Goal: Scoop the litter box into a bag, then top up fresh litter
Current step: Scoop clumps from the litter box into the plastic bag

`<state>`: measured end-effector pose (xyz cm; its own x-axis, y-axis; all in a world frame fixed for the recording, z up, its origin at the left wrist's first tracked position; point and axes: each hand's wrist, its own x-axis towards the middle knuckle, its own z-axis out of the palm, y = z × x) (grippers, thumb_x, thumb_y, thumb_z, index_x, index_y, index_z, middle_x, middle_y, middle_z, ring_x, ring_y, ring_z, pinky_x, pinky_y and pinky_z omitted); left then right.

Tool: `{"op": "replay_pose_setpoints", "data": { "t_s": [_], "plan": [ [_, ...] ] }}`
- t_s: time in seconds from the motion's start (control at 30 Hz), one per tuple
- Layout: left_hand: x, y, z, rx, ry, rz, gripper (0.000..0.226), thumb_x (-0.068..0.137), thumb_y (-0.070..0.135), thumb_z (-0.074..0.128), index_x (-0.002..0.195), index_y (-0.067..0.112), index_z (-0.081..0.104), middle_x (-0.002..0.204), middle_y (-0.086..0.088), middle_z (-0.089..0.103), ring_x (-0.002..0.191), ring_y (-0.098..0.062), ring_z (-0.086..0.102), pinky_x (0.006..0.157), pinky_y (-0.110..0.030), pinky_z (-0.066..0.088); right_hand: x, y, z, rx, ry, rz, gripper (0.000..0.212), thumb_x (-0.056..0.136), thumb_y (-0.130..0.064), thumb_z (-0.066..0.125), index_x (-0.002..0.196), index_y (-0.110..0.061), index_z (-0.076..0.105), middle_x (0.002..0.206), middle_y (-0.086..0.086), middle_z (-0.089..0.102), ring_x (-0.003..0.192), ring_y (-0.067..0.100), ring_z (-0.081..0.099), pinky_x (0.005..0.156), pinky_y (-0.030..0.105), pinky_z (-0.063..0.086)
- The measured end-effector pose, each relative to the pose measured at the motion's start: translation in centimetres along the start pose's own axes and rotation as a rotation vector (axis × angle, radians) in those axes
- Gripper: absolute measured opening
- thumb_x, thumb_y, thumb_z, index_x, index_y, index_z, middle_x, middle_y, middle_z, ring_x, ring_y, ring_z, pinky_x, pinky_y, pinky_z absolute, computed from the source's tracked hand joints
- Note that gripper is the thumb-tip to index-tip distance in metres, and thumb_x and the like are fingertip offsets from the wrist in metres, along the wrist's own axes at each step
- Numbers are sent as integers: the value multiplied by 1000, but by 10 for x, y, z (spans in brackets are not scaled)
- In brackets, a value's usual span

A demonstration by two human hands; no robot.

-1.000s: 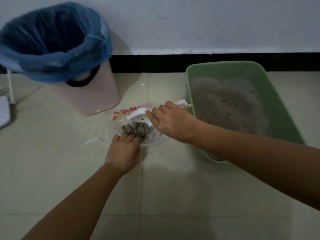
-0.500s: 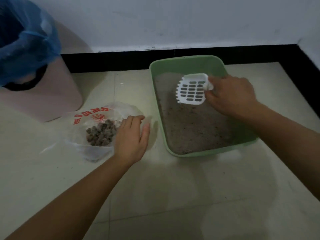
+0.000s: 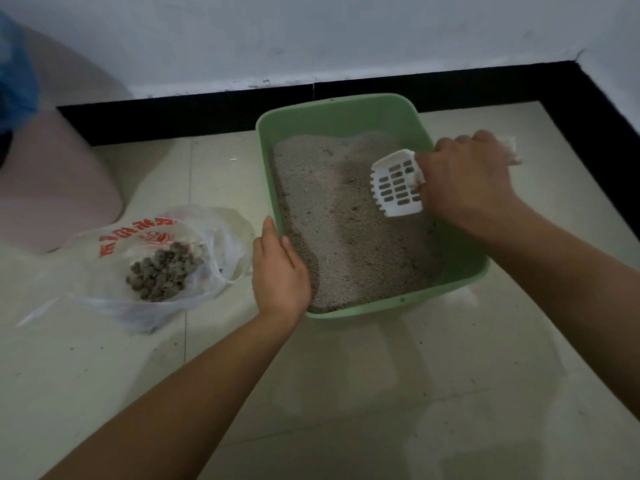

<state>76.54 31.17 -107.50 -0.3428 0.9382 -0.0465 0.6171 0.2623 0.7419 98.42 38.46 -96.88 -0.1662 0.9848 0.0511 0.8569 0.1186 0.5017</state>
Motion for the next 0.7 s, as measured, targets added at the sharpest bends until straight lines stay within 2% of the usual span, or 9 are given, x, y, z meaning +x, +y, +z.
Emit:
{"op": "replay_pose_setpoints", "data": {
  "t_s": [0.1, 0.17, 0.23, 0.3, 0.4, 0.5, 0.6, 0.7],
  "plan": [
    [0, -2, 1, -17, 3, 10, 48, 105, 23, 30, 151, 12, 25, 141, -10, 42, 130, -25, 40, 103, -30, 32, 8, -3, 4, -40, -76, 6, 31, 84, -36, 68, 69, -21, 45, 64, 1, 43, 66, 19, 45, 72, 34, 30],
    [1, -5, 3, -29, 13, 16, 47, 104, 23, 31, 150, 12, 26, 141, -10, 43, 131, -24, 40, 101, -25, 29, 13, -4, 9, -64, -94, 6, 39, 86, -35, 66, 65, -20, 36, 61, 1, 38, 66, 19, 44, 73, 34, 30],
    [1, -7, 4, -37, 11, 21, 48, 105, 23, 31, 150, 12, 26, 140, -10, 43, 130, -23, 40, 97, -20, 24, 21, -2, 16, -28, -118, 5, 29, 87, -36, 66, 72, -19, 48, 62, 1, 37, 68, 18, 44, 76, 35, 32],
    [0, -8, 4, -49, 10, 24, 48, 105, 24, 31, 151, 12, 26, 139, -9, 44, 128, -21, 40, 95, -16, 21, 30, 2, 26, 45, -163, -4, 18, 89, -37, 63, 95, -20, 64, 70, 2, 44, 73, 19, 45, 83, 36, 36],
    [-1, -10, 5, -81, 21, 39, 48, 104, 23, 32, 150, 12, 27, 136, -8, 46, 125, -17, 40, 94, -11, 20, 40, 5, 42, 150, -219, -69, 28, 94, -41, 58, 117, -27, 65, 82, 3, 53, 85, 22, 54, 94, 38, 36],
    [-1, -12, 6, -115, 28, 50, 48, 104, 24, 32, 150, 12, 27, 131, 0, 44, 118, -2, 36, 92, -5, 18, 50, 3, 52, 223, -207, -141, 31, 95, -41, 56, 121, -27, 64, 80, 0, 53, 86, 21, 55, 98, 39, 35],
    [0, -15, 8, -142, 38, 61, 48, 104, 24, 32, 150, 12, 28, 122, 11, 35, 110, 13, 26, 87, 7, 16, 60, 1, 58, 328, -268, -167, 31, 97, -41, 52, 121, -26, 65, 93, 4, 67, 91, 22, 61, 95, 38, 38],
    [0, -17, 10, -182, 44, 59, 47, 104, 22, 33, 149, 11, 29, 123, 12, 35, 109, 16, 26, 85, 10, 14, 54, -9, 68, 536, -408, -172, 31, 95, -44, 56, 116, -26, 69, 94, 5, 69, 84, 22, 62, 77, 33, 48]
  ]
}}
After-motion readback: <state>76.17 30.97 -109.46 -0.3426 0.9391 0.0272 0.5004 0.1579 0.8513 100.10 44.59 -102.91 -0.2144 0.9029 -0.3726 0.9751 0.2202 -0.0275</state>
